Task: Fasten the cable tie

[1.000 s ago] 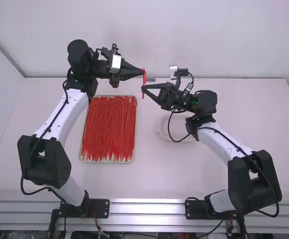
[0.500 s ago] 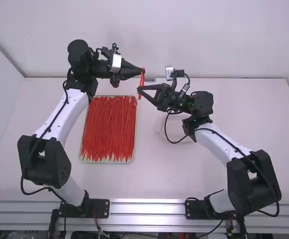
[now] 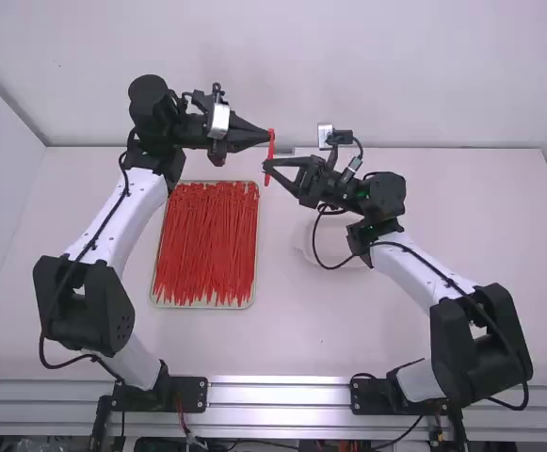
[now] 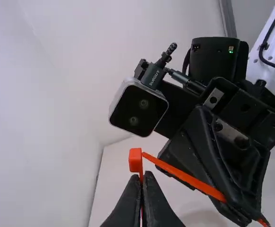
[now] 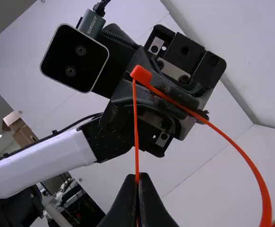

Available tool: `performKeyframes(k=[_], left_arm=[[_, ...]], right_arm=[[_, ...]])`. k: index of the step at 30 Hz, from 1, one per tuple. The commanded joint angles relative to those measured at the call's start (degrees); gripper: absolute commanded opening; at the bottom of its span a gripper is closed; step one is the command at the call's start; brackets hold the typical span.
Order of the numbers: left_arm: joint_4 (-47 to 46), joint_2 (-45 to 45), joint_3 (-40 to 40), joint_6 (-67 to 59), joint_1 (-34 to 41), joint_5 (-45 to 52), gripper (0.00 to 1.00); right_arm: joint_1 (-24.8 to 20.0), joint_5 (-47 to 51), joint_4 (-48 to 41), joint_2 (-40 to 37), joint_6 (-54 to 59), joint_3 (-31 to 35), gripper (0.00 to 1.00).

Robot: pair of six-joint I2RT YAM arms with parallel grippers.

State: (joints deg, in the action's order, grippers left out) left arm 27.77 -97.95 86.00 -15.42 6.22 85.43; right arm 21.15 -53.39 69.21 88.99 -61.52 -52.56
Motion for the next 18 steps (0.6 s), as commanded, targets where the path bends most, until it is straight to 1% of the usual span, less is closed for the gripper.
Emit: performKeyframes(k=[1,7,12,18], left_arm=[[0.1,0.2,0.8,-0.9,0.3,1.6,0.02],[0.3,0.2,0.8,-0.9,0.5,1.3,0.02],[-0.3,0.2,0.8,-0.5,0.9,-1.7,0.02],[-0.3,0.2,0.8,-1.2,1.6,-0.8,0.02]], right_arm=[[-0.1,0.9,0.3,-0.2,-0.2,-1.8,0.00],[-0.1,1.0,-1.1,-0.2,-0.2,-1.8,0.00],[0.7,1.2,-2.3,-0.2,-0.2,-1.8,0.00],[0.6,1.1,-2.5,-0.2,-0.2,-2.5,0.00]])
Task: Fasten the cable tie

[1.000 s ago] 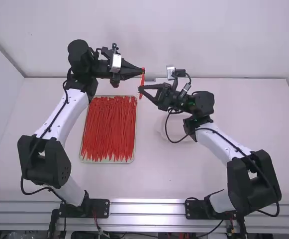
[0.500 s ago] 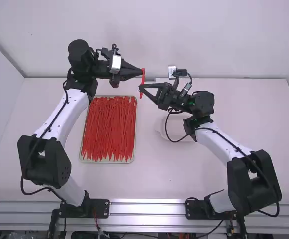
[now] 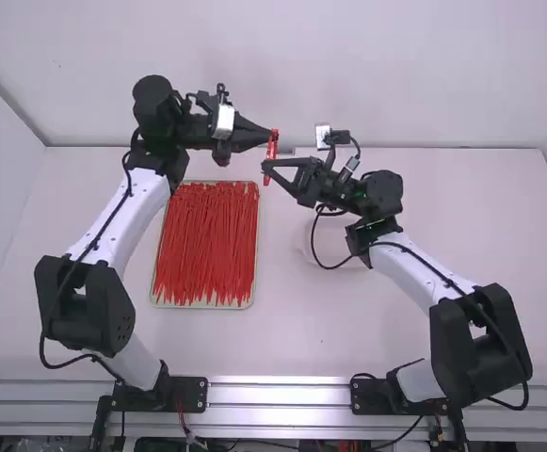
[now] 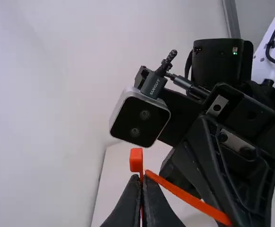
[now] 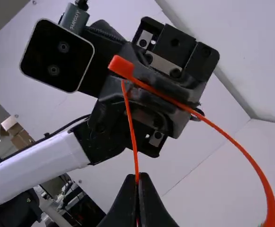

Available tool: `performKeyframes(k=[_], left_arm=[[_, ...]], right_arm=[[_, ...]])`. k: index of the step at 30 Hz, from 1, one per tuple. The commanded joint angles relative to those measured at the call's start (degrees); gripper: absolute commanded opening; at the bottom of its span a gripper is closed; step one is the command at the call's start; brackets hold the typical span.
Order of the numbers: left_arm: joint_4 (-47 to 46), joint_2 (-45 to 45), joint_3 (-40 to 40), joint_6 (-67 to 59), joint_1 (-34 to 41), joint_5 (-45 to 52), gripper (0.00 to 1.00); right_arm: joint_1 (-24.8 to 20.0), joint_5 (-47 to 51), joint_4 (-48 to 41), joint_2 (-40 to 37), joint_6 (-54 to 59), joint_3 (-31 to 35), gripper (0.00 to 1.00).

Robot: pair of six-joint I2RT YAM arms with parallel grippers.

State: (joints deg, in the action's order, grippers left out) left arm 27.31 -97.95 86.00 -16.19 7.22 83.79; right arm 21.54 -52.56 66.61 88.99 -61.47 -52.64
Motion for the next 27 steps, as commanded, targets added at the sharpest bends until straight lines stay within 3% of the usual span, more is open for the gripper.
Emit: performKeyframes(k=[1,27], left_arm=[[0.2,0.2,0.8,-0.5,0.6,0.8,0.02],[0.2,0.2,0.8,-0.4,-1.2,2.6,0.02]], right_arm=[[0.3,0.1,0.0,-0.2,-0.2,-2.6,0.00],[0.2,-1.8,-1.0,-0.2,-0.3,-2.9,0.00]])
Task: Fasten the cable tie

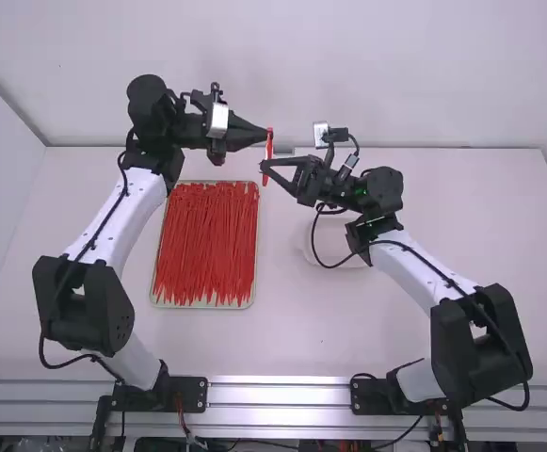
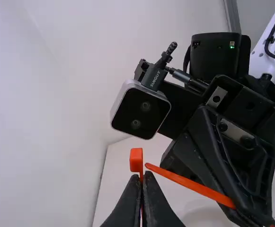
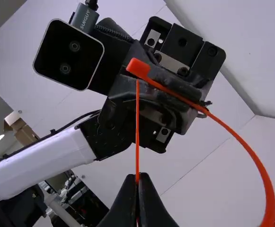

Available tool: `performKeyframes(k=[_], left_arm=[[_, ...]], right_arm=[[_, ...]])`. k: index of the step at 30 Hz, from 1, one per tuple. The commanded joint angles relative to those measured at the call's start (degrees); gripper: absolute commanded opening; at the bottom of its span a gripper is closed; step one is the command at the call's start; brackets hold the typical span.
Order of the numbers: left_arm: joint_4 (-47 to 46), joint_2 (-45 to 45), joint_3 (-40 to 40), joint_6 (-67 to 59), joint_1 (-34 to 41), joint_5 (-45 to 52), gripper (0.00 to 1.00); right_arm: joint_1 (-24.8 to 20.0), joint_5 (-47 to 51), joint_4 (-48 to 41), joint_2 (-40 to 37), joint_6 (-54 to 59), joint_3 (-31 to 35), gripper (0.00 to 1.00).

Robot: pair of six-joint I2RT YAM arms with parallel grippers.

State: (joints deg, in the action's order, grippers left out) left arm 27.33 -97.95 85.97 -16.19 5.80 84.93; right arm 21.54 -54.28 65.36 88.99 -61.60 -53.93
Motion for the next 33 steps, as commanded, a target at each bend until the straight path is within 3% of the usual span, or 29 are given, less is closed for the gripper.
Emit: performKeyframes(k=[1,33], left_arm=[[0.2,0.2,0.9,-0.4,0.2,1.4,0.02],[3.1,0.2,-1.1,-0.1,0.1,1.7,0.02]], right_arm=[[0.2,0.0,0.2,-0.2,-0.2,-1.6,0.00],[-1.0,0.7,0.8,-0.2,-1.7,-1.7,0.00]])
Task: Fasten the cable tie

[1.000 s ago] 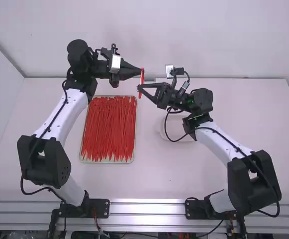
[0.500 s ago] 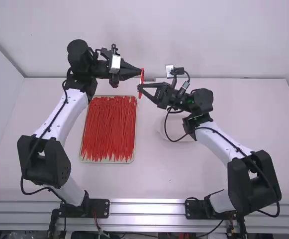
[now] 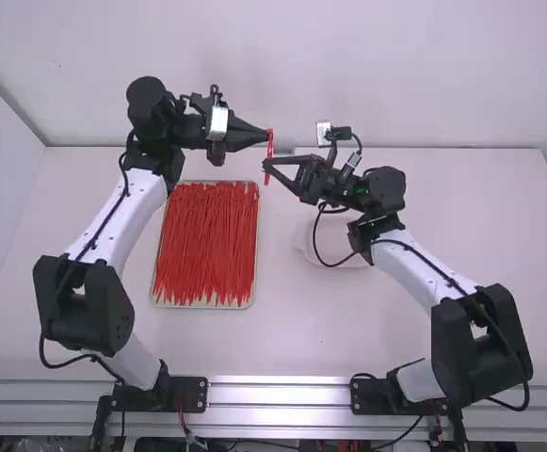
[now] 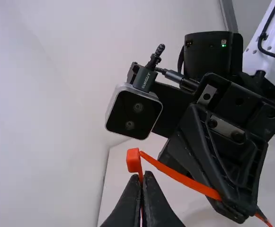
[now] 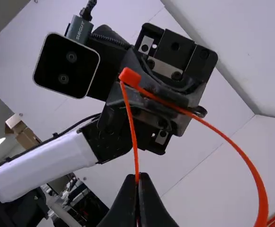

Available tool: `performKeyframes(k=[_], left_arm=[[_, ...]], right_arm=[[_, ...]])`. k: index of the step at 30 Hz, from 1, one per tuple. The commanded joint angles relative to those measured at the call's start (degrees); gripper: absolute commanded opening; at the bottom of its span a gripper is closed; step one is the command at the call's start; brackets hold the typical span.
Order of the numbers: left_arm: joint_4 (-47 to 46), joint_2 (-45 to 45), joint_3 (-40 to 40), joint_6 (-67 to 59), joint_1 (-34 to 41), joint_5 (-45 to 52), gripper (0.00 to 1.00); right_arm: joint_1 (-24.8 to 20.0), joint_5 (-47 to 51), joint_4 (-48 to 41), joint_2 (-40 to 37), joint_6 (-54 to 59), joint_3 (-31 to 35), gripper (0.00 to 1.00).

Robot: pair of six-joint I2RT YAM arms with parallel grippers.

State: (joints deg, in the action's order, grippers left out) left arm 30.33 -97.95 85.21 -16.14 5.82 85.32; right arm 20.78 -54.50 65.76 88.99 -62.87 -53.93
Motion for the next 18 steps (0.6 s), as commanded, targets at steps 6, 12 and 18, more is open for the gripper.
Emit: performKeyframes(k=[6,12,18], left_arm=[[0.4,0.2,-0.4,-0.2,-0.2,1.2,0.02],[1.6,0.2,-0.4,-0.2,-0.2,1.0,0.02],[1.6,0.2,-0.4,-0.2,-0.2,1.0,0.02]], right_arm=[[-0.1,-0.5,-0.4,-0.2,-0.4,-2.8,0.00],[1.0,-0.8,-0.2,-0.2,-1.8,-2.7,0.00],[0.9,-1.0,-0.2,-0.2,-1.9,-2.7,0.00]])
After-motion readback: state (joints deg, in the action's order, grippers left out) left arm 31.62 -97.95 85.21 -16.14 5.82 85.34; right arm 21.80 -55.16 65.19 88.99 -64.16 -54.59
